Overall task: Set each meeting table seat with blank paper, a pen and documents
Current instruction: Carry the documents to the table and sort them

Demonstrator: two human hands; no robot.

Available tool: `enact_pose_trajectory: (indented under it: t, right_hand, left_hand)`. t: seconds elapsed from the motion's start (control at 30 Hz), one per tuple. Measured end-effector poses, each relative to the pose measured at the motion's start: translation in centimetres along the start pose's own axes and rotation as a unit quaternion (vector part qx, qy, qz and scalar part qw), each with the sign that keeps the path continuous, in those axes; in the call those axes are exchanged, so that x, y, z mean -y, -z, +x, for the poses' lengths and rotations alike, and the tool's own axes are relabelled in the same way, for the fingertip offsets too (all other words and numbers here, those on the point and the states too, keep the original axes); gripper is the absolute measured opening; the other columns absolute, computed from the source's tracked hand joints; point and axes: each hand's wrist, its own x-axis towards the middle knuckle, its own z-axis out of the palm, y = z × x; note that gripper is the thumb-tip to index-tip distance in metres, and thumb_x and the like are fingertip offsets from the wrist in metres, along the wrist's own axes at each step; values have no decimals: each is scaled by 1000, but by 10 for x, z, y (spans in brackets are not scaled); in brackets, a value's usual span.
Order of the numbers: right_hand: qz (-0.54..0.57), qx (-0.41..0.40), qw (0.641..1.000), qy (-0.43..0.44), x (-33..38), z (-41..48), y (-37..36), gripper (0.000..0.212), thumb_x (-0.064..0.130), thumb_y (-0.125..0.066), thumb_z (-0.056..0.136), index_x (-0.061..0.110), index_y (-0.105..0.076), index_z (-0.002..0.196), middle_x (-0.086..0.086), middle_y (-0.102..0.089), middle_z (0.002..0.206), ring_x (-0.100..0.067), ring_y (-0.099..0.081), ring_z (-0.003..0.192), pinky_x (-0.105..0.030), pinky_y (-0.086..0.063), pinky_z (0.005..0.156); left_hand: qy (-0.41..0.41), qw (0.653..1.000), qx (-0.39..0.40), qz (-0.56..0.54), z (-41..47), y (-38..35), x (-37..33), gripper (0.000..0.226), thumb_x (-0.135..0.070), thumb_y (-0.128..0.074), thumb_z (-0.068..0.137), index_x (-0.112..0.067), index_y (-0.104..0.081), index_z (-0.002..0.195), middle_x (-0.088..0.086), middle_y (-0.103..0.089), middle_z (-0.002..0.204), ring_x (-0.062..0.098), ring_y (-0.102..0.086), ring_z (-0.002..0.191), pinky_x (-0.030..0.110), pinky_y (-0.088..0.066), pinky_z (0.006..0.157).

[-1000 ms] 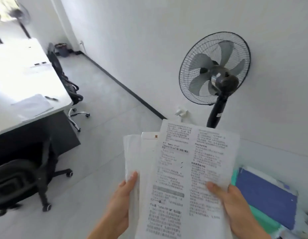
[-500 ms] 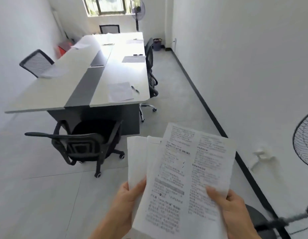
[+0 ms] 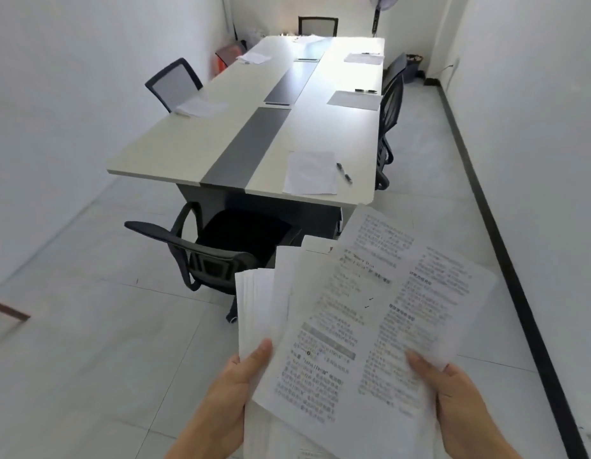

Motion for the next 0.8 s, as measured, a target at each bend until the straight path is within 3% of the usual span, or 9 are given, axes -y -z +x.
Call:
enact_pose_trajectory:
  t: [0.07,0.2,0.3,0.4,0.53,0.63,0.8]
  right_hand:
    - [5,23,999,-30,9,28,-22,34,3,-58,83,3,-66,116,-21,-72,112,-43,-70,97,-55,-56,84]
    - [-34,32,996,-82,30,74,-74,41,0,-60,79,-2,-62,120,-26,-70,112,-49,-68,97,-58,-56,86]
    - [-77,50,987,-132,40,101,-111,53,-2,-81,71,-6,-62,120,-31,-67,116,-53,-63,107,-62,-44,101]
    - [-96,38,987,-121,45,126,-143,43,3,-74,73,-8,-64,114,-32,-70,107,-50,-69,92,-58,-56,84]
    - [-82,1,993,-86,56,169,-168,39,7,-67,76,-6,-66,114,-29,-71,107,-50,-68,98,-57,-51,92]
    - [-68,11,993,-96,70,206,-185,31,5,-62,82,-4,-66,112,-27,-72,105,-46,-72,89,-47,-61,70]
    - [-73,65,981,-165,92,294,-221,32,2,-61,80,-3,-67,112,-29,-70,110,-48,-70,93,-52,-59,75]
  left_hand:
    - [-17,1000,-4,-13,27,8,-27,44,-26,-64,81,1,-66,115,26,-70,110,41,-70,90,48,-60,72]
    - [-46,999,-11,-18,72,25,-94,47,-27,-64,84,-2,-61,123,23,-69,114,43,-67,100,52,-58,80]
    - [-42,999,-8,-24,98,35,-139,54,-30,-66,82,-1,-56,127,23,-68,116,44,-66,104,51,-57,81]
    - [-43,999,-2,-31,126,41,-171,56,-29,-67,83,0,-53,129,25,-66,118,45,-64,106,49,-58,78]
    - [-48,997,16,-56,161,42,-205,47,-25,-61,87,-2,-57,128,23,-67,119,42,-65,106,49,-59,78]
    - [-51,996,8,-71,191,40,-227,45,-24,-60,87,-4,-58,127,21,-67,120,42,-64,109,54,-56,85]
    - [-82,992,-31,-89,240,31,-269,38,-23,-58,87,-3,-67,117,23,-67,118,43,-65,106,55,-55,86]
